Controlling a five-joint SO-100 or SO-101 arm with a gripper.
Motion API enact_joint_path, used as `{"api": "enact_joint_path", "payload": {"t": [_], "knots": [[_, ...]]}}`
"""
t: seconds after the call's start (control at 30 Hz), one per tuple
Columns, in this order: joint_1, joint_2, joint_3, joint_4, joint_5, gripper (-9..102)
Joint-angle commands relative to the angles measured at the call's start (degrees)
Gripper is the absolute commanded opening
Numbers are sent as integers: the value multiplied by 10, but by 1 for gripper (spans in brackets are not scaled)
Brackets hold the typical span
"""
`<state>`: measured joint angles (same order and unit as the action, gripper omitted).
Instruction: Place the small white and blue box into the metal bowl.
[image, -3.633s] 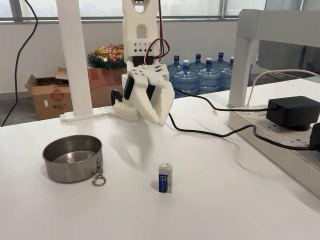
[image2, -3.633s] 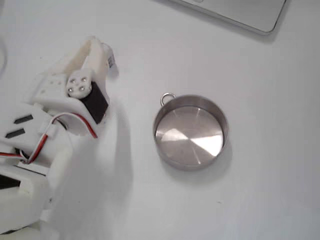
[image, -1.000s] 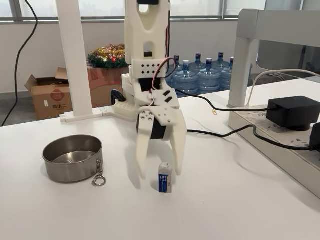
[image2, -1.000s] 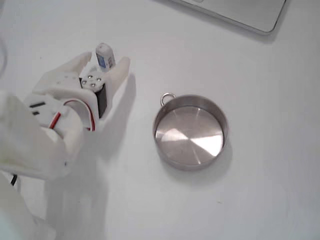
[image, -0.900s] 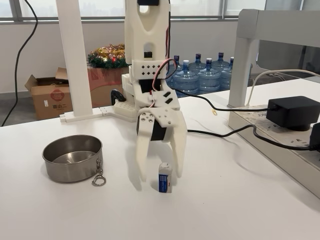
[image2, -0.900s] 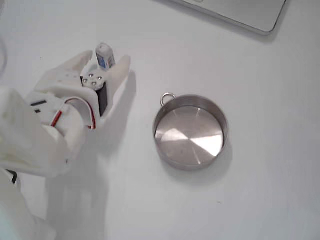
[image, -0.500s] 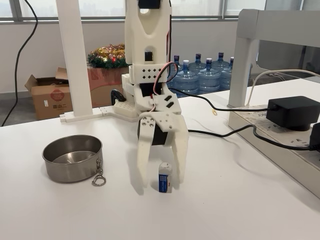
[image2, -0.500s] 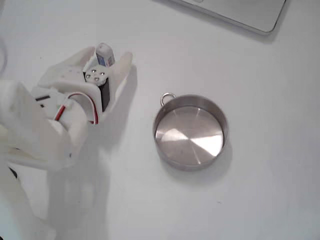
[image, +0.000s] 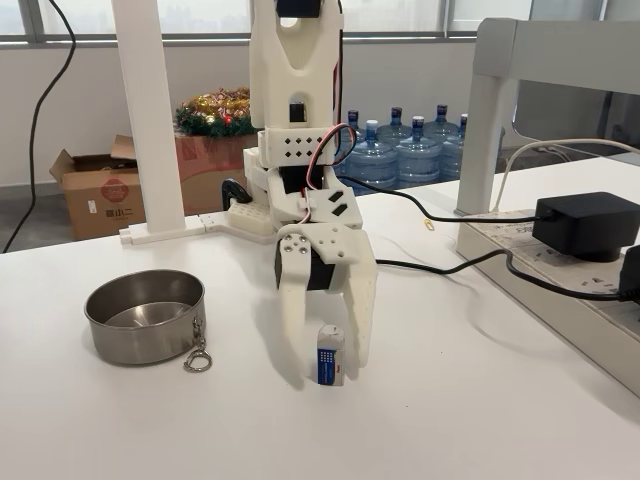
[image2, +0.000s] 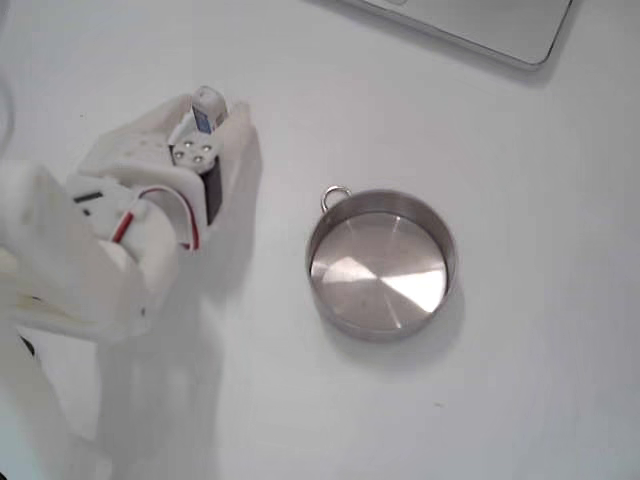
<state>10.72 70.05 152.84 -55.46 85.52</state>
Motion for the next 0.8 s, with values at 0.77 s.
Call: {"api": "enact_joint_path", "payload": {"t": [0.77], "knots": [[25, 11, -5, -11, 4, -1]]}}
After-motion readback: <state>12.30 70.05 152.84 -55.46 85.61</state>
